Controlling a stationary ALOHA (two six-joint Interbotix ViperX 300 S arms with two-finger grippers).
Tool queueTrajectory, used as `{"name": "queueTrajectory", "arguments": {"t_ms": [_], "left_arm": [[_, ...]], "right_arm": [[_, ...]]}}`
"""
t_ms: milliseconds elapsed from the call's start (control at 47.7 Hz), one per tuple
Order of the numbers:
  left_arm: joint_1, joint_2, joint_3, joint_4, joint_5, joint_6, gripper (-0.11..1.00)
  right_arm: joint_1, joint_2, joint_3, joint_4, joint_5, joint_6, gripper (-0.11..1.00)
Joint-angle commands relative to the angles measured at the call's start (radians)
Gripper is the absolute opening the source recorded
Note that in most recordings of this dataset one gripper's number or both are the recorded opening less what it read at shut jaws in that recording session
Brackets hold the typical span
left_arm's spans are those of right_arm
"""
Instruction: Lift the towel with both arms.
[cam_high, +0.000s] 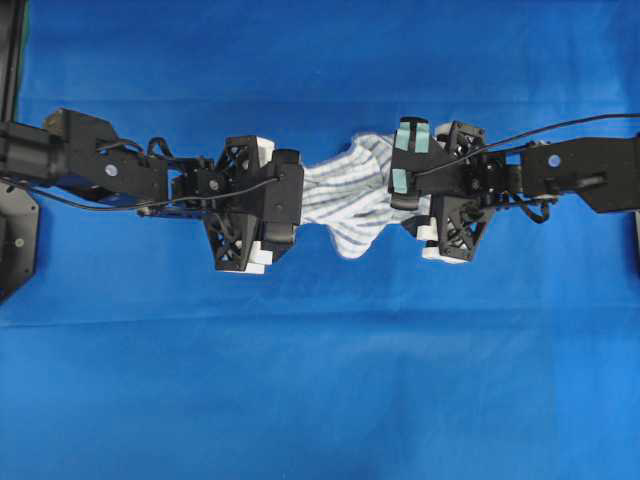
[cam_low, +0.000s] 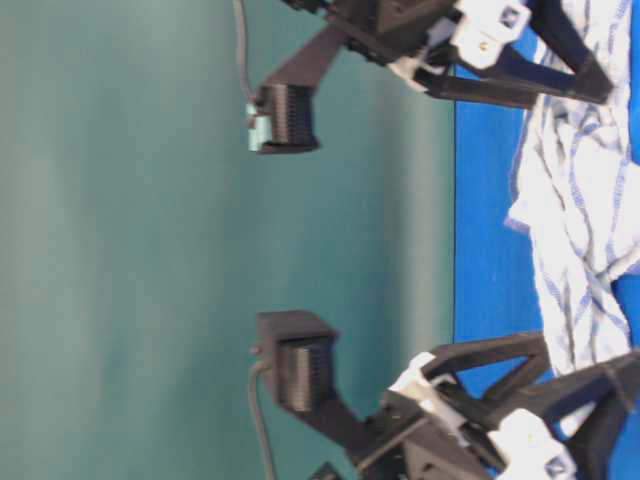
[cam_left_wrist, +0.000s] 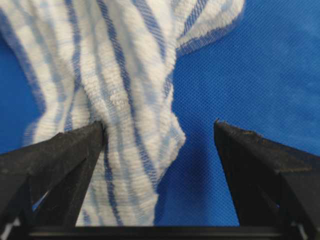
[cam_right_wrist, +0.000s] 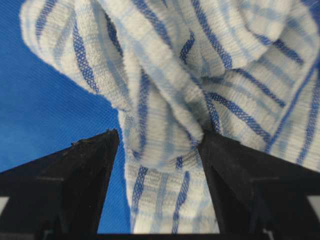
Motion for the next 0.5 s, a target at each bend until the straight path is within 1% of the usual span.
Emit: {"name": "queueTrajectory", "arguments": {"t_ms": [0, 63, 168, 252, 293, 335, 377, 440, 482], "left_arm": [[0.002, 0.002, -0.006, -0.002, -0.025, 0.002, 0.86], [0.006, 0.014, -0.006, -0.003, -0.026, 0.0, 0.86], [0.018, 0.018, -0.006, -0.005, -0.025, -0.003, 0.82], [0.029, 0.018, -0.006, -0.005, -0.025, -0.011, 0.72], [0.032, 0.017, -0.006, -0.005, -0.025, -0.014, 0.61], [0.034, 0.018, -0.008, -0.005, -0.025, -0.012, 0.49], [0.034, 0.017, -0.008, -0.005, -0.025, -0.012, 0.37], [0.034, 0.017, -0.011, -0.005, -0.025, -0.011, 0.2], [0.035, 0.017, -0.011, -0.005, -0.023, -0.009, 0.11]], "right_arm": [[-0.005, 0.008, -0.005, 0.0, -0.029, 0.002, 0.66], [-0.005, 0.025, -0.005, -0.002, -0.038, 0.002, 0.65], [-0.005, 0.044, -0.005, -0.002, -0.04, 0.002, 0.65], [-0.006, 0.046, -0.003, -0.002, -0.04, 0.002, 0.6], [-0.005, 0.046, -0.003, -0.002, -0.038, 0.0, 0.55], [-0.005, 0.046, -0.005, -0.002, -0.035, -0.002, 0.47], [-0.006, 0.046, -0.005, -0.002, -0.034, -0.005, 0.38], [-0.006, 0.044, -0.005, -0.002, -0.032, -0.005, 0.2], [-0.005, 0.046, -0.005, -0.002, -0.032, -0.003, 0.12]]}}
